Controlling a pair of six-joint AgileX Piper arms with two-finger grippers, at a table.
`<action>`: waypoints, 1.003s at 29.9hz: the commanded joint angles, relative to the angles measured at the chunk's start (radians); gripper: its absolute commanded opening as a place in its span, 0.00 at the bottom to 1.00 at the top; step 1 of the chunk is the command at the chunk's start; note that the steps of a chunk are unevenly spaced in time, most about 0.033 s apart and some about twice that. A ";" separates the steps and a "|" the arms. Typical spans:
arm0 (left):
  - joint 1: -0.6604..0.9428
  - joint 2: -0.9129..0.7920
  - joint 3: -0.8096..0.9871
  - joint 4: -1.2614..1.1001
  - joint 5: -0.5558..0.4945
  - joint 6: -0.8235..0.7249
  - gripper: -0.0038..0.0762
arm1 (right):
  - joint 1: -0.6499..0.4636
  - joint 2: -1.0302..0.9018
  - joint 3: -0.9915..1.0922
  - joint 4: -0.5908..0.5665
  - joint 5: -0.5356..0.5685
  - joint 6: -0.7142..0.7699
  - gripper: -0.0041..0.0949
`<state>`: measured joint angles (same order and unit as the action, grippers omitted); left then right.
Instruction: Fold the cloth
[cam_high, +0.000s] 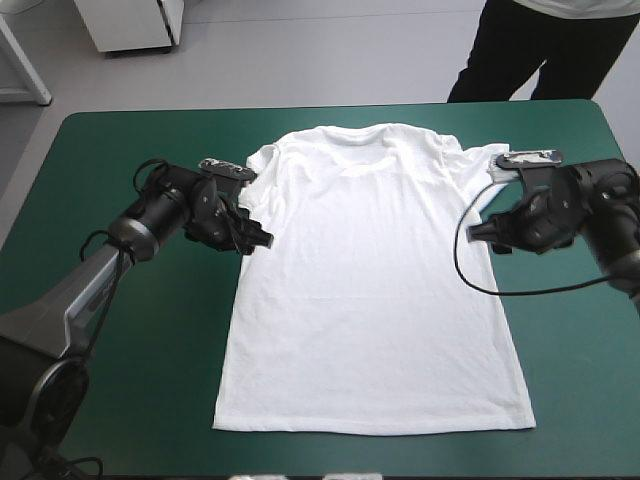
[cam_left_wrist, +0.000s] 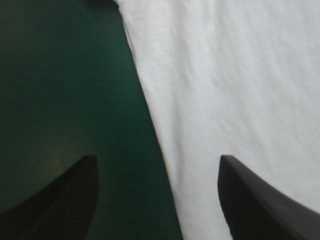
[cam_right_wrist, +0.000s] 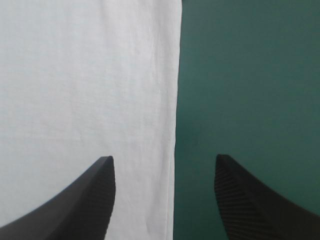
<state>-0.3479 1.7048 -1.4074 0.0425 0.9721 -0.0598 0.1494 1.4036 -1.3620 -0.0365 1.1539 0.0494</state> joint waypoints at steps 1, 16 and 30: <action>0.049 0.043 -0.087 -0.067 -0.030 0.041 0.67 | -0.002 0.030 -0.076 -0.012 -0.034 -0.009 0.61; 0.061 0.223 -0.174 -0.142 -0.035 0.060 0.66 | -0.004 0.164 -0.101 -0.036 -0.115 -0.007 0.61; 0.022 0.371 -0.175 -0.163 -0.009 0.080 0.18 | -0.010 0.258 -0.101 -0.040 -0.203 0.029 0.61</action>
<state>-0.3073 2.0405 -1.5887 -0.0602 0.9822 0.0111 0.1485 1.6745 -1.4298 -0.0595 0.9876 0.0765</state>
